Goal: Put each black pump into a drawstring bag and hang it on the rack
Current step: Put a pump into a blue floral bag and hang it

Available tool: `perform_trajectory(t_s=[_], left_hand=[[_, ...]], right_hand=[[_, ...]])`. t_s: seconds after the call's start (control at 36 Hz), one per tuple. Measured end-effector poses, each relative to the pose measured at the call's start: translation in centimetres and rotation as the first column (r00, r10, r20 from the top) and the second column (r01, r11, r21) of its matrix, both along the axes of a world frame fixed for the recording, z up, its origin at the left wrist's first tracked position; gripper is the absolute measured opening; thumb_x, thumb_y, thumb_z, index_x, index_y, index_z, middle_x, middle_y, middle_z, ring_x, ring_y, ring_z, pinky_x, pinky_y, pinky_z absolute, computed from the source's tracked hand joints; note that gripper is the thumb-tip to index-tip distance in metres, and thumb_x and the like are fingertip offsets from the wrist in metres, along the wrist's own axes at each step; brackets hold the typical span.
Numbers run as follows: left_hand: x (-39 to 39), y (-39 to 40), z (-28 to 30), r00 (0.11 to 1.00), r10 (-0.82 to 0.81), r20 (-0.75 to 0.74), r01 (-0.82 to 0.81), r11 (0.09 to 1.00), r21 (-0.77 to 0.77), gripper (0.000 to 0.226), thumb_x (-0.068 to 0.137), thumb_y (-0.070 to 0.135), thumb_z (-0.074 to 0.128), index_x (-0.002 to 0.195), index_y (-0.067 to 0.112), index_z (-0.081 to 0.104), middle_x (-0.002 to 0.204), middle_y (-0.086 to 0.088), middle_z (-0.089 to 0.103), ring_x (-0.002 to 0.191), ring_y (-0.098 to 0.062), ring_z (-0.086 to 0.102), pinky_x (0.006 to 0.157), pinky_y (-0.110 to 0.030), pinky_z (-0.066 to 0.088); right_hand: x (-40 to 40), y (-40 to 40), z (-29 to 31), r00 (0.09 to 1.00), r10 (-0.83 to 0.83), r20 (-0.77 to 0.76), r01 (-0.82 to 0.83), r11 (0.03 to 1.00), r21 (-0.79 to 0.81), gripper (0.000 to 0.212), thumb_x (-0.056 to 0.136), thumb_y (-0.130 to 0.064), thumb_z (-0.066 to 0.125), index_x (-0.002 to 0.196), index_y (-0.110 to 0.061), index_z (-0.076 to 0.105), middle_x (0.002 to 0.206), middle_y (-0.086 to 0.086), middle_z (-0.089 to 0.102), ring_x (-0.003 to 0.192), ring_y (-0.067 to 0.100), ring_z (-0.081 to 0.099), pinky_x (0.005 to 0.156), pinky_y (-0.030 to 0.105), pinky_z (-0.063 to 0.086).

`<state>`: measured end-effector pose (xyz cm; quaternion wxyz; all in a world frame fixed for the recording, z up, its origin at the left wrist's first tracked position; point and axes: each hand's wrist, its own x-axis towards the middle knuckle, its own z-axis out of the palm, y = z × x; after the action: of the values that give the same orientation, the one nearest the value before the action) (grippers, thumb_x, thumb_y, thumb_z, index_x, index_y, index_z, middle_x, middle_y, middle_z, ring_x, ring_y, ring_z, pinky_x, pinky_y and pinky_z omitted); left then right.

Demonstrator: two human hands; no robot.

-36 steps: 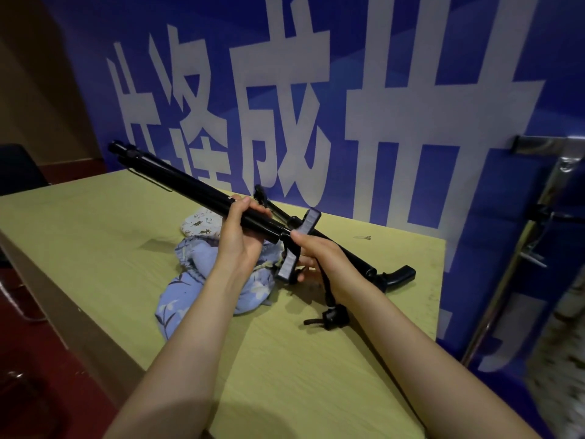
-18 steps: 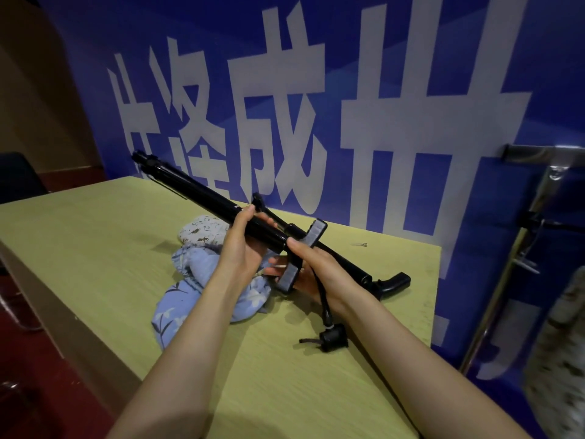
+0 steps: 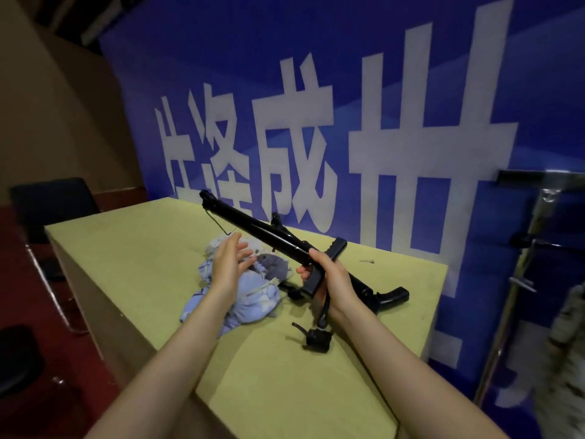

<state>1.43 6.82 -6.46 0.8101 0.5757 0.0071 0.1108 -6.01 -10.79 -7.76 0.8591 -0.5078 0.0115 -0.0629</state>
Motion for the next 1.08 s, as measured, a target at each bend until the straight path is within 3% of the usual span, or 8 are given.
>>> perform_trajectory(t_s=[0.08,0.19,0.39,0.47,0.58,0.67,0.89,1.08], left_hand=[[-0.7,2.3,0.1,0.979,0.185,0.083,-0.198,0.961,0.191,0.020,0.099,0.019,0.050,0.110,0.006,0.059,0.090,-0.007,0.058,0.077,-0.020,0.056,0.061,-0.027,0.050],[-1.6,5.4,0.0,0.916,0.330,0.226,-0.399,0.799,0.450,0.014,0.096,0.023,0.053,0.102,0.013,0.061,0.099,-0.008,0.063,0.085,-0.023,0.056,0.072,-0.037,0.050],[-1.7,7.0,-0.8,0.935,0.318,0.156,-0.325,0.599,0.731,0.054,0.088,0.043,0.063,0.125,0.006,0.050,0.121,-0.015,0.054,0.106,-0.032,0.055,0.089,-0.042,0.046],[-1.1,6.8,-1.1,0.950,0.308,-0.046,-0.191,0.692,0.696,0.079,0.087,0.051,0.062,0.144,0.005,0.034,0.143,-0.021,0.041,0.122,-0.039,0.048,0.099,-0.049,0.044],[-1.8,5.5,-1.1,0.946,0.017,-0.324,0.073,0.962,0.264,0.062,0.097,0.038,0.054,0.144,0.001,0.037,0.151,-0.025,0.033,0.134,-0.043,0.040,0.103,-0.045,0.041],[-1.8,5.3,-1.5,0.942,-0.028,-0.334,0.103,0.972,0.210,0.055,0.099,0.030,0.053,0.141,-0.002,0.041,0.152,-0.028,0.027,0.139,-0.042,0.029,0.110,-0.043,0.035],[-1.0,5.0,0.8,0.972,0.075,-0.224,-0.003,0.952,0.306,0.053,0.085,0.038,0.071,0.125,0.004,0.059,0.122,-0.016,0.062,0.107,-0.034,0.061,0.091,-0.044,0.052],[-3.2,3.0,6.2,0.997,0.070,-0.016,-0.058,0.913,0.404,0.016,0.091,0.024,0.061,0.079,0.013,0.058,0.081,-0.008,0.058,0.074,-0.024,0.055,0.066,-0.033,0.044]], right_hand=[[-0.3,-0.1,0.3,0.999,-0.015,0.036,0.015,1.000,0.008,0.029,0.091,-0.022,0.065,0.111,-0.003,0.060,0.074,0.011,0.068,0.060,0.017,0.067,0.055,0.025,0.052],[-0.9,-0.8,0.8,0.996,-0.025,0.085,0.023,1.000,0.020,0.017,0.092,-0.021,0.064,0.100,-0.007,0.059,0.070,0.011,0.067,0.062,0.019,0.063,0.057,0.025,0.053],[-3.7,-3.9,1.3,0.993,-0.057,0.108,0.064,0.996,-0.063,0.031,0.092,-0.026,0.062,0.112,-0.002,0.057,0.074,0.013,0.065,0.056,0.017,0.060,0.054,0.025,0.052],[-4.7,-5.2,1.6,0.993,-0.068,0.100,0.073,0.996,-0.048,0.035,0.092,-0.023,0.061,0.115,0.002,0.055,0.076,0.017,0.064,0.054,0.017,0.061,0.051,0.025,0.052],[-6.4,-7.0,1.4,0.991,-0.098,0.093,0.101,0.994,-0.028,0.046,0.092,-0.022,0.061,0.124,0.009,0.051,0.077,0.019,0.064,0.060,0.020,0.063,0.055,0.026,0.054],[-7.5,-8.4,1.1,0.989,-0.126,0.073,0.130,0.990,-0.056,0.045,0.092,-0.023,0.062,0.124,0.008,0.053,0.076,0.019,0.065,0.059,0.021,0.063,0.056,0.027,0.055],[-9.8,-11.3,1.3,0.995,-0.074,0.071,0.085,0.982,-0.169,0.053,0.090,-0.028,0.061,0.125,0.010,0.052,0.075,0.018,0.062,0.056,0.019,0.059,0.053,0.026,0.052],[-11.3,-11.2,1.2,0.996,-0.057,0.068,0.072,0.967,-0.244,0.037,0.093,-0.022,0.057,0.115,0.008,0.056,0.070,0.019,0.064,0.051,0.019,0.060,0.047,0.024,0.051]])
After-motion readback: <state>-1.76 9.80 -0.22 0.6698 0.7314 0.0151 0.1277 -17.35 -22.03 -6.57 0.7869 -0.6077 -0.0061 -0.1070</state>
